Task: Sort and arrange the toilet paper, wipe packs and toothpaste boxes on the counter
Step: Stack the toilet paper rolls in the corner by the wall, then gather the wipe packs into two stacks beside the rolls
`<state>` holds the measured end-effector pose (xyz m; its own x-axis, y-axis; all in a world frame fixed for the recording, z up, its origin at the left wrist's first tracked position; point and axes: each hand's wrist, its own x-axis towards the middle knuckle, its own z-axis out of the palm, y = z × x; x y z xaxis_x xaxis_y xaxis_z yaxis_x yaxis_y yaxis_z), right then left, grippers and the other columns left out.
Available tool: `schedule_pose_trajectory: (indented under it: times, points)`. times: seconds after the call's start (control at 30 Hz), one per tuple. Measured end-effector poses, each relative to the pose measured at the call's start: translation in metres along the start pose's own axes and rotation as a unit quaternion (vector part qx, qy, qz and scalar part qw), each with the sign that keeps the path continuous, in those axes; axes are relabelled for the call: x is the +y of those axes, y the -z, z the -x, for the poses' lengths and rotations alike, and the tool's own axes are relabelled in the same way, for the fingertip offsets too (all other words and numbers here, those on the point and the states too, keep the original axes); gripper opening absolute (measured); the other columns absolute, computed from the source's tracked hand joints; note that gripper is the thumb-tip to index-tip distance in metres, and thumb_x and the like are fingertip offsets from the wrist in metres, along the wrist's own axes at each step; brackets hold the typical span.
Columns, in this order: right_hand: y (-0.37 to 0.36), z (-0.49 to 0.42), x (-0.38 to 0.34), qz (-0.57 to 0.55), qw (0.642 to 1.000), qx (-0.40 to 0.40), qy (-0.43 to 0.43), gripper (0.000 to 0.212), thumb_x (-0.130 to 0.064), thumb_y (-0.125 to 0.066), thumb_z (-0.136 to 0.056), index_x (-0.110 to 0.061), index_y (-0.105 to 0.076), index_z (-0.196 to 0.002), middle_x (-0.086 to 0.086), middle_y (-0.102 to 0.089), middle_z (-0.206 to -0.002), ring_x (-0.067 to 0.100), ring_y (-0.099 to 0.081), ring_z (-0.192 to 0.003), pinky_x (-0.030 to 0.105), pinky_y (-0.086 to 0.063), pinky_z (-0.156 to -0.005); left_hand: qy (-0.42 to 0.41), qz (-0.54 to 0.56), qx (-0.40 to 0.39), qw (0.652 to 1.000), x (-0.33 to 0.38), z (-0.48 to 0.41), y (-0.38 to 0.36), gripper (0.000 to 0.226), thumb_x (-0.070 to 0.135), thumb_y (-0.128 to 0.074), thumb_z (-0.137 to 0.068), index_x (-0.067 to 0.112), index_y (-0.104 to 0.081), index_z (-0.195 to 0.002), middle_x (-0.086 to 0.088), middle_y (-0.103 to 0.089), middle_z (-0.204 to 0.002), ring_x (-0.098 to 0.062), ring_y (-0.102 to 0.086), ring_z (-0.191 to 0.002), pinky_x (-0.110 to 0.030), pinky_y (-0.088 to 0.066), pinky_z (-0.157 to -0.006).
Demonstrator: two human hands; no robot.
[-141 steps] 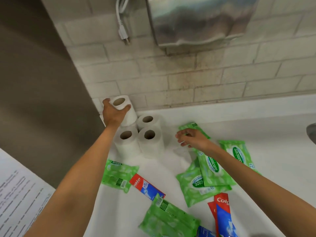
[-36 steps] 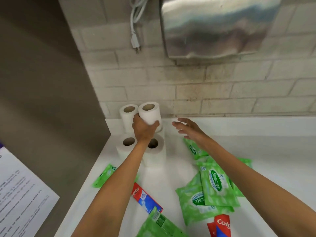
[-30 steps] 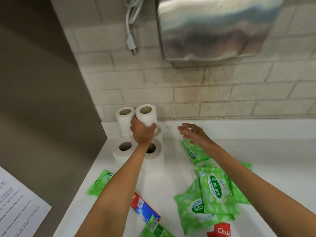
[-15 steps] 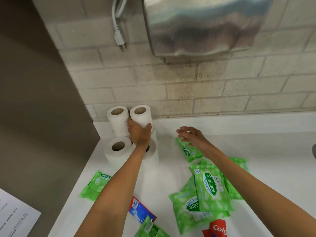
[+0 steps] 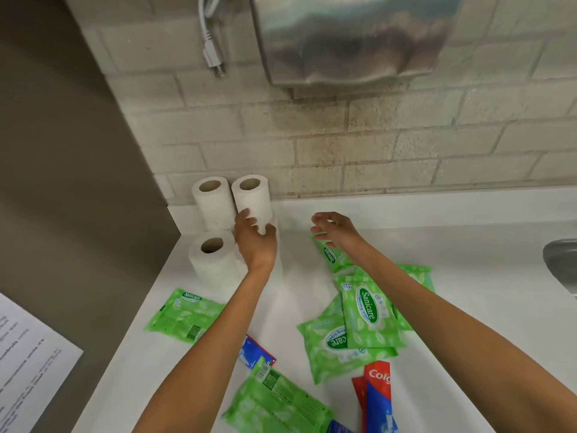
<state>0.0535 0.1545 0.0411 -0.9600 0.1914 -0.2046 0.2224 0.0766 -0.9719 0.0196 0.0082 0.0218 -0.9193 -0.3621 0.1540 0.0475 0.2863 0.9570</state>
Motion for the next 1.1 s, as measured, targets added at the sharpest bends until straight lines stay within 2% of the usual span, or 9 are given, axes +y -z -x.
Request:
schedule_pose_trajectory:
  times: [0.1, 0.2, 0.27, 0.37, 0.5, 0.63, 0.77, 0.97, 1.1]
  points:
    - [-0.003, 0.010, -0.003, 0.005, 1.000, -0.002, -0.005, 0.034, -0.025, -0.053, -0.093, -0.009, -0.053, -0.124, 0.019, -0.064, -0.120, 0.015, -0.059, -0.077, 0.021, -0.042, -0.061, -0.027, 0.002, -0.061, 0.998, 0.006, 0.016, 0.008, 0.024, 0.003, -0.053, -0.083, 0.008, -0.059, -0.106, -0.010, -0.065, -0.092, -0.022, -0.059, -0.078, -0.023, -0.049, -0.072]
    - [-0.004, 0.020, -0.004, 0.003, 1.000, 0.000, -0.008, 0.033, -0.026, -0.051, -0.094, -0.011, -0.054, -0.122, 0.016, -0.066, -0.116, 0.019, -0.059, -0.083, 0.026, -0.042, -0.068, -0.043, -0.018, -0.154, 0.987, 0.009, 0.025, 0.013, 0.019, 0.005, -0.055, -0.084, 0.006, -0.061, -0.102, -0.011, -0.066, -0.090, -0.030, -0.065, -0.084, -0.034, -0.051, -0.085]
    - [-0.001, 0.027, -0.004, 0.000, 1.000, 0.010, -0.008, 0.032, -0.026, -0.050, -0.094, -0.009, -0.054, -0.121, 0.014, -0.066, -0.109, 0.020, -0.059, -0.085, 0.026, -0.043, -0.069, -0.047, -0.017, -0.198, 0.979, 0.010, 0.030, 0.015, 0.018, 0.004, -0.056, -0.085, 0.002, -0.061, -0.102, -0.009, -0.064, -0.088, -0.027, -0.064, -0.077, -0.028, -0.052, -0.075]
    - [0.006, 0.041, 0.000, -0.008, 0.999, 0.038, -0.012, 0.032, -0.024, -0.050, -0.094, -0.007, -0.055, -0.121, 0.011, -0.063, -0.102, 0.017, -0.059, -0.071, 0.023, -0.041, -0.063, -0.033, -0.019, -0.258, 0.965, 0.007, 0.038, 0.018, 0.012, 0.005, -0.056, -0.087, 0.003, -0.060, -0.098, -0.008, -0.061, -0.084, -0.015, -0.057, -0.061, -0.008, -0.046, -0.050]
    - [0.019, 0.058, 0.013, 0.000, 0.997, 0.078, -0.019, 0.033, -0.022, -0.050, -0.094, -0.004, -0.054, -0.121, 0.013, -0.063, -0.098, 0.011, -0.056, -0.064, 0.023, -0.041, -0.061, 0.020, -0.024, -0.324, 0.946, -0.002, 0.047, 0.014, 0.004, 0.007, -0.054, -0.090, 0.005, -0.057, -0.092, -0.008, -0.060, -0.077, -0.014, -0.056, -0.057, -0.013, -0.046, -0.047]
    - [0.036, 0.070, 0.036, 0.024, 0.992, 0.120, -0.015, 0.032, -0.017, -0.050, -0.094, 0.001, -0.055, -0.120, 0.024, -0.065, -0.112, 0.010, -0.055, -0.062, 0.014, -0.044, -0.049, 0.063, -0.026, -0.350, 0.934, -0.015, 0.062, 0.007, 0.007, 0.009, -0.055, -0.090, 0.010, -0.057, -0.084, -0.004, -0.060, -0.069, -0.014, -0.058, -0.056, -0.017, -0.049, -0.051]
    - [0.053, 0.072, 0.052, 0.038, 0.988, 0.149, -0.024, 0.031, -0.013, -0.050, -0.093, 0.004, -0.058, -0.117, 0.021, -0.065, -0.098, 0.009, -0.054, -0.061, 0.014, -0.041, -0.049, 0.106, -0.043, -0.379, 0.918, -0.027, 0.078, 0.002, 0.016, 0.013, -0.056, -0.090, 0.015, -0.056, -0.075, -0.005, -0.063, -0.070, -0.011, -0.059, -0.057, -0.015, -0.048, -0.047]
    - [0.084, 0.063, 0.062, 0.073, 0.986, 0.147, -0.026, 0.029, -0.013, -0.052, -0.092, 0.007, -0.062, -0.111, 0.024, -0.067, -0.097, 0.020, -0.055, -0.071, 0.036, -0.048, -0.075, 0.140, -0.044, -0.351, 0.925, -0.029, 0.082, -0.009, 0.015, 0.018, -0.056, -0.091, 0.016, -0.053, -0.076, -0.004, -0.062, -0.073, -0.010, -0.058, -0.060, -0.015, -0.046, -0.051]
    - [0.106, 0.047, 0.062, 0.107, 0.984, 0.137, -0.028, 0.027, -0.014, -0.053, -0.091, 0.005, -0.065, -0.106, 0.019, -0.068, -0.095, 0.021, -0.055, -0.080, 0.029, -0.041, -0.070, 0.155, -0.041, -0.315, 0.935, -0.030, 0.082, -0.017, 0.017, 0.018, -0.057, -0.091, 0.016, -0.052, -0.075, -0.006, -0.061, -0.077, -0.011, -0.057, -0.061, -0.019, -0.045, -0.056]
